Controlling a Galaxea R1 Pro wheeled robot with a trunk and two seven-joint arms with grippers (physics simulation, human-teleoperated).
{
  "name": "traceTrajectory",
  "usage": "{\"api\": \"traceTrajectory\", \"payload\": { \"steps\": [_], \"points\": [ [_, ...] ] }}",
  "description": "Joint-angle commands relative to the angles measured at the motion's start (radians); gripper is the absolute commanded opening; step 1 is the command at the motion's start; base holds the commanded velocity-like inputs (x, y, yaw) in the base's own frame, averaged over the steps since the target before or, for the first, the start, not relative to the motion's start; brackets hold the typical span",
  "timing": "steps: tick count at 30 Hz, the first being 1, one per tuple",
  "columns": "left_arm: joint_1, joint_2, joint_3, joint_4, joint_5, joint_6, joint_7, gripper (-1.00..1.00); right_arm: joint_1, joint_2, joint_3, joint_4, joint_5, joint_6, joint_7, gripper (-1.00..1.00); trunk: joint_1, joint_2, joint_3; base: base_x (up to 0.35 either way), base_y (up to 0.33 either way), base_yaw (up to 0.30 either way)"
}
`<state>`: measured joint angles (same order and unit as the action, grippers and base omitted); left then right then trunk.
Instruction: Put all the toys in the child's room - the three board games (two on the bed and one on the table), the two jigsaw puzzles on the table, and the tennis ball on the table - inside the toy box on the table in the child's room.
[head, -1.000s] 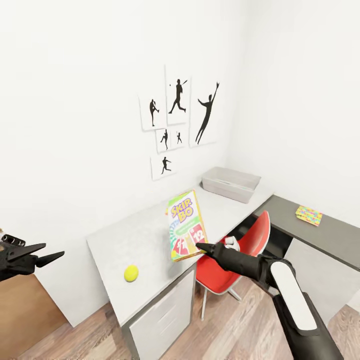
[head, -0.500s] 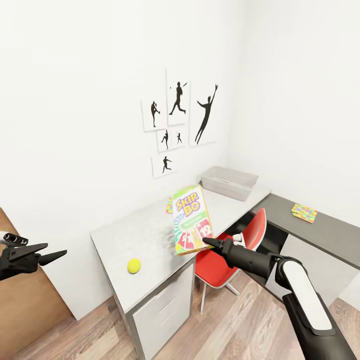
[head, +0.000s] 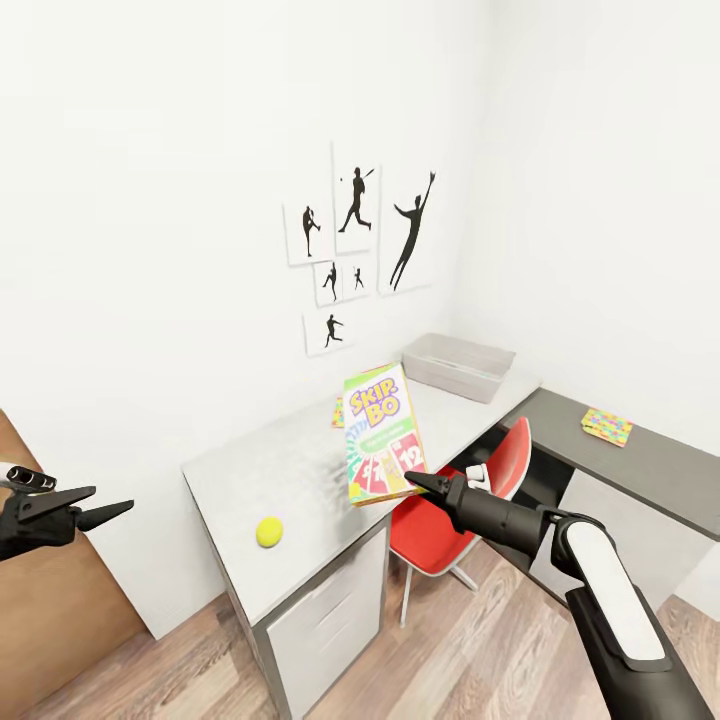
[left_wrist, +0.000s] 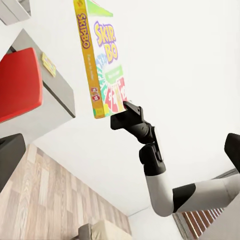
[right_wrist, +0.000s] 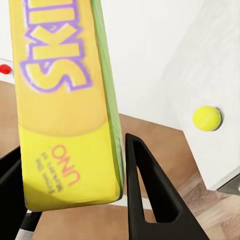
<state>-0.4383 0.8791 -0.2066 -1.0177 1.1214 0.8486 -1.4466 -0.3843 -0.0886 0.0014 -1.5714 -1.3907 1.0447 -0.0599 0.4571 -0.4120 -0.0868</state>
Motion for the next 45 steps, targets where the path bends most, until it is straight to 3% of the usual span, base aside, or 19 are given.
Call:
{"api": "traceTrajectory", "payload": {
  "steps": [1,45],
  "points": [
    [-0.002,0.001,-0.005,0.001,0.006,0.010,-0.003,1.00,-0.001,0.000,0.000,-0.001,-0.007,0.002,-0.006,-1.00,-0.003,0.005,0.001,0.000,0.000,0.000],
    [-0.002,0.000,-0.004,0.001,0.006,0.010,-0.003,1.00,-0.001,0.006,0.000,0.000,-0.003,0.002,-0.006,-1.00,-0.007,0.012,0.053,0.000,0.000,-0.202]
  ]
}}
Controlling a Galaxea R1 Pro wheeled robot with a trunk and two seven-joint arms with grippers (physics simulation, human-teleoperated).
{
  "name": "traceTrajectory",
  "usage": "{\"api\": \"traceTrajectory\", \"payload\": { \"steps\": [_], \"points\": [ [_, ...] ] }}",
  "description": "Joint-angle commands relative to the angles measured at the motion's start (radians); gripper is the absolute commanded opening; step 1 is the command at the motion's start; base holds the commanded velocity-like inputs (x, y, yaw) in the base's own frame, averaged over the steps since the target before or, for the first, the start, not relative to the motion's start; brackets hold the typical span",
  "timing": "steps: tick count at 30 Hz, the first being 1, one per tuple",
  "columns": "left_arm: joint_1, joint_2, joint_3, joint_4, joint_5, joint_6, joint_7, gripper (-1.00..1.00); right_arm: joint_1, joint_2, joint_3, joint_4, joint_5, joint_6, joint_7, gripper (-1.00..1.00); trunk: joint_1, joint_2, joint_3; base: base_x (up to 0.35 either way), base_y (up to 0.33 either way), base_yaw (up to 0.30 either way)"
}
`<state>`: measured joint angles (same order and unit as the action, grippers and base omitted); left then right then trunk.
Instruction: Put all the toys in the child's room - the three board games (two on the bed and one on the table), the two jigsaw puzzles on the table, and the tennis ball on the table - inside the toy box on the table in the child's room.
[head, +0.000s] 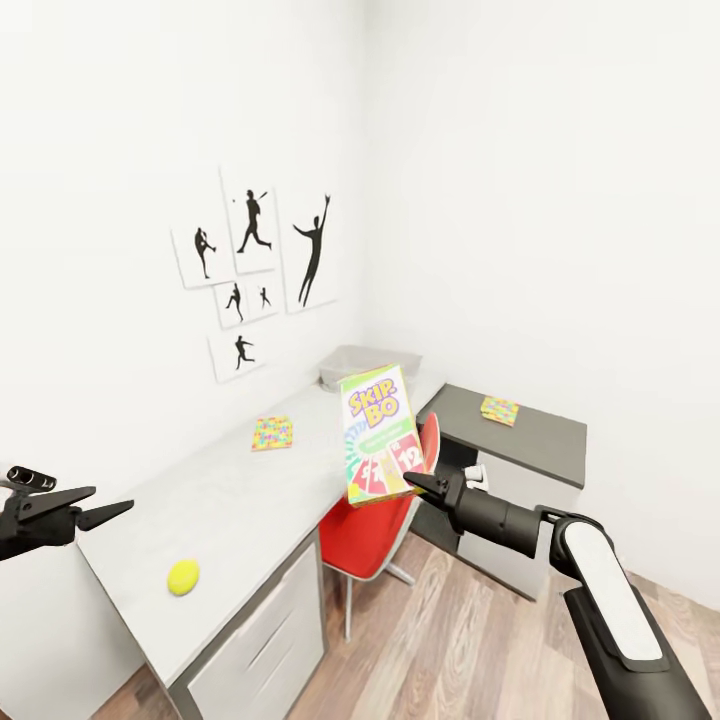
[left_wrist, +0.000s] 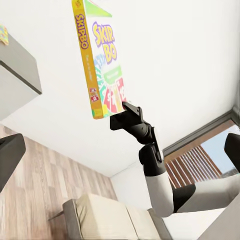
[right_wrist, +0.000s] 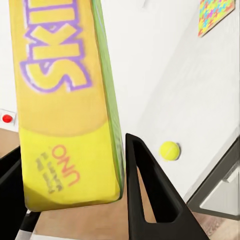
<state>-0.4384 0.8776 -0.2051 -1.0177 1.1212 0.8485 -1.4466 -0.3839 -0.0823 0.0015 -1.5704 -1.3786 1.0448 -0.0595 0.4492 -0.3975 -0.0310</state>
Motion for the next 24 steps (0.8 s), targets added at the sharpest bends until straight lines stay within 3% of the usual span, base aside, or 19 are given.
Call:
{"api": "traceTrajectory", "payload": {
  "steps": [1,17,24],
  "points": [
    [-0.002,0.001,-0.005,0.001,0.006,0.011,-0.003,1.00,-0.001,0.000,0.000,0.000,-0.015,0.002,-0.006,-1.00,0.001,-0.002,-0.001,0.000,0.000,-0.216],
    [-0.002,0.001,-0.006,0.001,0.006,0.011,-0.003,1.00,-0.001,0.003,0.000,0.001,-0.014,0.002,-0.005,-1.00,0.001,-0.002,0.018,0.000,0.000,-0.206],
    [-0.002,0.001,-0.007,0.001,0.006,0.011,-0.003,1.00,-0.001,0.003,-0.004,0.001,-0.014,0.002,-0.005,-1.00,0.001,-0.002,0.020,0.000,0.000,-0.083]
  ]
}}
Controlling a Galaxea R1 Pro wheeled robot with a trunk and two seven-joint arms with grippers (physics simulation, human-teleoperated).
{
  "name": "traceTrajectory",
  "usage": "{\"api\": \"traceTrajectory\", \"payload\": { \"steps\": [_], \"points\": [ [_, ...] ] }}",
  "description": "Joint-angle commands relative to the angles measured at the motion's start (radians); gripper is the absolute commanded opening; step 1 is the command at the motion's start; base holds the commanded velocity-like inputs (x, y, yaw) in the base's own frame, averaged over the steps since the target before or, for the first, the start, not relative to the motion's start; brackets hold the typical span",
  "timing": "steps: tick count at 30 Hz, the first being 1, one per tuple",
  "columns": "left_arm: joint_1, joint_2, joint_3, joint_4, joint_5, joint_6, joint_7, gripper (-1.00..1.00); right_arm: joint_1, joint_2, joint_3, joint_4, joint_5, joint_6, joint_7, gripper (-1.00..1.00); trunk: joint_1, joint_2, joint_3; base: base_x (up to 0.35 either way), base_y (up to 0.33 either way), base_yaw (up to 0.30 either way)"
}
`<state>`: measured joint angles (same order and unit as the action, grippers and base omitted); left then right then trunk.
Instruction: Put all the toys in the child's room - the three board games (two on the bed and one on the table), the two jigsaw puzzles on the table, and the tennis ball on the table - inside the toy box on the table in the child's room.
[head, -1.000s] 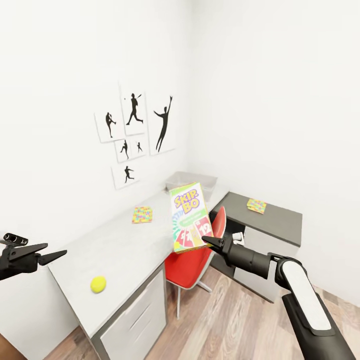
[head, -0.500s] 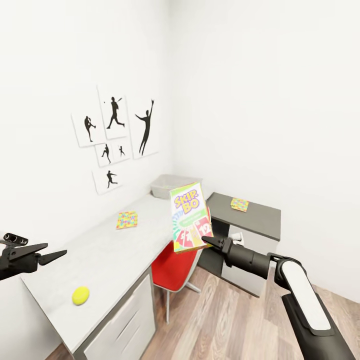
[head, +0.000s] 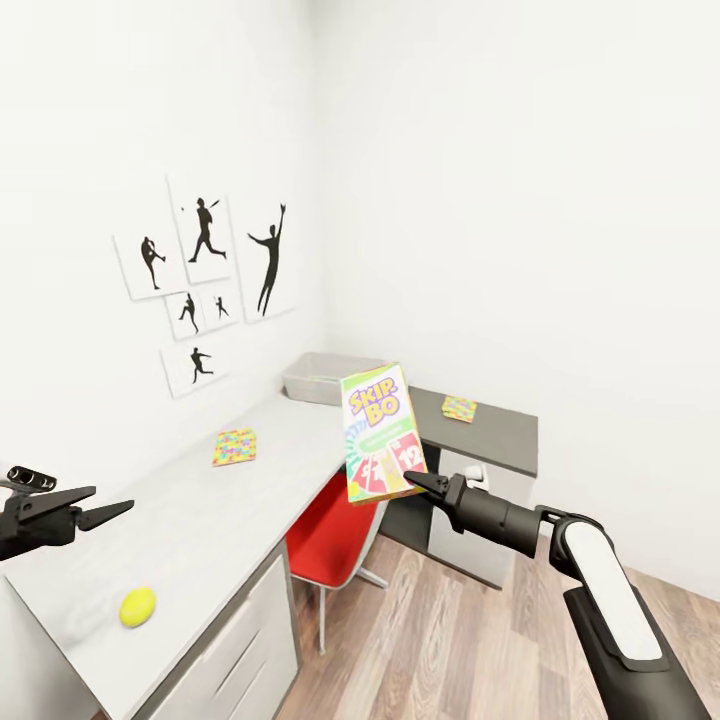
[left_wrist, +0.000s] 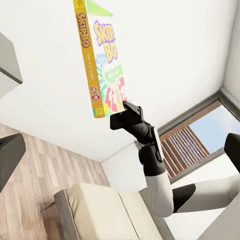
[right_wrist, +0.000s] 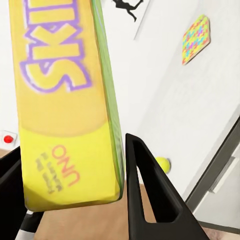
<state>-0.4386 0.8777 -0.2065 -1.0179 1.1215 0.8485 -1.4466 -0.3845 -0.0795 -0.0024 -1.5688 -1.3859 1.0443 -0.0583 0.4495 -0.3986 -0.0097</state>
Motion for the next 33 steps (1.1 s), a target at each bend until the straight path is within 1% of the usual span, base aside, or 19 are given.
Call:
{"api": "traceTrajectory", "payload": {
  "steps": [1,10,17,25,29,33],
  "points": [
    [-0.002,0.001,-0.005,0.001,0.006,0.011,-0.003,1.00,-0.001,0.000,0.000,0.000,-0.007,0.003,-0.006,-1.00,0.001,-0.001,-0.002,0.000,0.000,-0.066],
    [-0.002,0.001,-0.005,0.001,0.005,0.000,-0.002,1.00,-0.001,-0.003,-0.004,0.000,-0.006,0.003,-0.006,-1.00,0.001,-0.001,-0.014,0.001,-0.020,-0.093],
    [-0.002,0.001,-0.005,0.004,0.005,-0.015,0.000,1.00,-0.001,0.001,-0.003,0.000,-0.005,0.003,-0.007,-1.00,0.001,-0.001,-0.024,0.067,-0.268,-0.100],
    [-0.002,-0.001,-0.005,0.007,0.004,-0.016,0.001,1.00,-0.001,0.001,-0.004,0.000,-0.005,0.003,-0.007,-1.00,0.001,-0.001,-0.028,0.092,-0.295,-0.011],
    [-0.002,-0.009,-0.005,0.009,0.004,-0.016,0.007,1.00,-0.001,0.001,-0.004,0.000,-0.004,0.003,-0.008,-1.00,0.001,-0.001,-0.029,0.099,-0.297,0.136],
    [-0.002,-0.015,-0.003,0.011,0.006,-0.016,0.036,1.00,-0.001,0.001,-0.004,0.000,-0.004,0.003,-0.008,-1.00,0.001,-0.001,-0.032,0.111,-0.297,0.244]
  ]
}}
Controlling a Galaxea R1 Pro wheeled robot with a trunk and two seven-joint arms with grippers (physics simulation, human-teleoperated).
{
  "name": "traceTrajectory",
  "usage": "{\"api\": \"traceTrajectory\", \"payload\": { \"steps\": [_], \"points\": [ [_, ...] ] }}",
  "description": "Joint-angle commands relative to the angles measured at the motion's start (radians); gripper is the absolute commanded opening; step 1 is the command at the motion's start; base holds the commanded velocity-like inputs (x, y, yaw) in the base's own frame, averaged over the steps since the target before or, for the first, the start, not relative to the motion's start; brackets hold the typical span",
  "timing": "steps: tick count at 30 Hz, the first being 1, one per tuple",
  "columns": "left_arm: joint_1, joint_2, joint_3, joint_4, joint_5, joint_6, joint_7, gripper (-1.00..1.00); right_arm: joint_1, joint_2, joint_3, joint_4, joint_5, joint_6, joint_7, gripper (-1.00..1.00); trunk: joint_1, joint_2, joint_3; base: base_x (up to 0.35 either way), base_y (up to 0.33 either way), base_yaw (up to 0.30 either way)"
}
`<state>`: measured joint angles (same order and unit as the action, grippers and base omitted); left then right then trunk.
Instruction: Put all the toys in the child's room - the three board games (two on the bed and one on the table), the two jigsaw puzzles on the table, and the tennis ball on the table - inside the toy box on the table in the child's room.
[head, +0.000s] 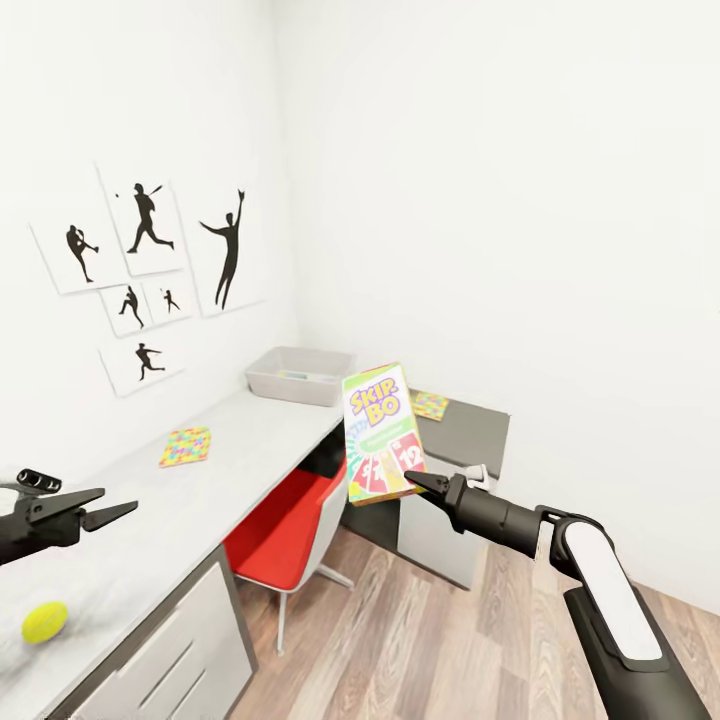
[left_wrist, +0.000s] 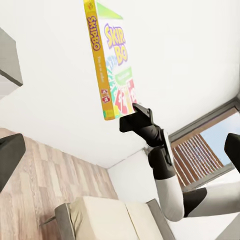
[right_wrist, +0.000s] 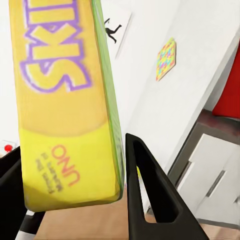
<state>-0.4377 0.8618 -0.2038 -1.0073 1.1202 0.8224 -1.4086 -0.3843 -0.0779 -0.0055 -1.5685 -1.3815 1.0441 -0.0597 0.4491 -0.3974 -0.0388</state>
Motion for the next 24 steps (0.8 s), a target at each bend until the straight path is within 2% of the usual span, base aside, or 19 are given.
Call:
{"api": "traceTrajectory", "payload": {
  "steps": [1,24],
  "points": [
    [-0.003,0.001,-0.006,0.001,0.007,0.011,0.000,1.00,-0.001,0.000,-0.001,-0.001,-0.008,0.003,-0.006,-1.00,0.001,-0.003,-0.003,0.115,-0.297,0.261],
    [-0.003,0.000,-0.006,0.001,0.007,0.011,0.007,1.00,-0.001,0.000,0.005,-0.001,-0.008,0.003,-0.006,-1.00,0.001,-0.003,-0.016,0.135,-0.301,0.266]
  ]
}}
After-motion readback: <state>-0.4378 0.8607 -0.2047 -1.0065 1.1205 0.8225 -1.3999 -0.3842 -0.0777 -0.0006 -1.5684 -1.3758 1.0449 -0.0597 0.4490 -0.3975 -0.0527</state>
